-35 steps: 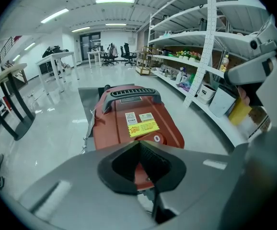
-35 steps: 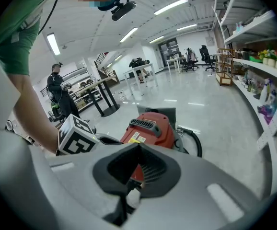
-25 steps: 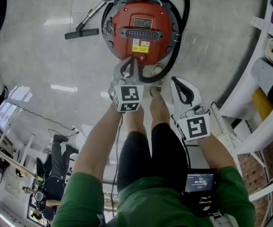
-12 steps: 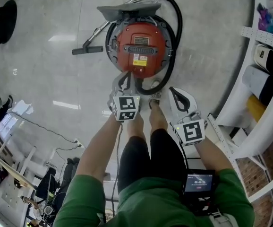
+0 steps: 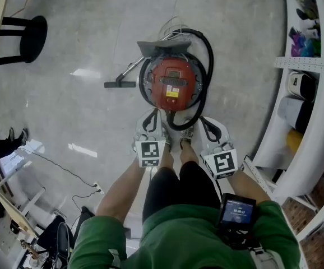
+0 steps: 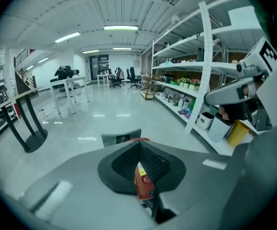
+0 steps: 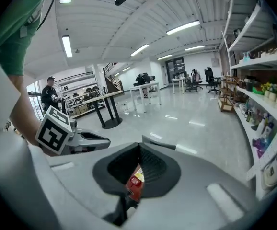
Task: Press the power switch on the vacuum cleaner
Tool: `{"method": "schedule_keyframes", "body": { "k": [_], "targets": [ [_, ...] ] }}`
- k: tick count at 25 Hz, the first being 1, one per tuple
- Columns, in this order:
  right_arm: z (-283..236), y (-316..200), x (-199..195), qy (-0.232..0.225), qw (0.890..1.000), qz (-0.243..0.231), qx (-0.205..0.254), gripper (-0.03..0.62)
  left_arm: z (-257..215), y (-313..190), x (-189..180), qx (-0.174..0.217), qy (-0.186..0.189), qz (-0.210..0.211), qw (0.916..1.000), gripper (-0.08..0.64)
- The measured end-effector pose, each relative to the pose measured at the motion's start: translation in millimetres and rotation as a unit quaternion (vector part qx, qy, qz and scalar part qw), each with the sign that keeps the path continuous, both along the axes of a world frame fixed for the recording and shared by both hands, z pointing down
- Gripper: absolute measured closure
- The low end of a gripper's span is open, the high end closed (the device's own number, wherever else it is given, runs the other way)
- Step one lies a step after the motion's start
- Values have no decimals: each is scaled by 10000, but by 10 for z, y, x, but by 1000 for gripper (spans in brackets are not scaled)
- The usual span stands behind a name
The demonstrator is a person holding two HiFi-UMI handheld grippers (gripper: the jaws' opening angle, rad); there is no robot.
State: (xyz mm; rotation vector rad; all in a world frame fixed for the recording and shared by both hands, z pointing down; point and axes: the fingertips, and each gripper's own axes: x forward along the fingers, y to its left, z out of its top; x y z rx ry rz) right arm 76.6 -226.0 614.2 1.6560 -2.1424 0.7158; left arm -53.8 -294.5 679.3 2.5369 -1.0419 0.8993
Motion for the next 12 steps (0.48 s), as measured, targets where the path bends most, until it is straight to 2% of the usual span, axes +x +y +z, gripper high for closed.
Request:
{"method": "schedule_keyframes", "body": {
  "k": [6,12],
  "targets": [
    [-712,-70,-33,54,9987,-9,507,592,-928,32,-52,494,468,-178,9975,551],
    [-1498,-21,81,-198,9951,336,913,592,-1979,78,-136,1059,1005,-428,9884,551]
  ]
}}
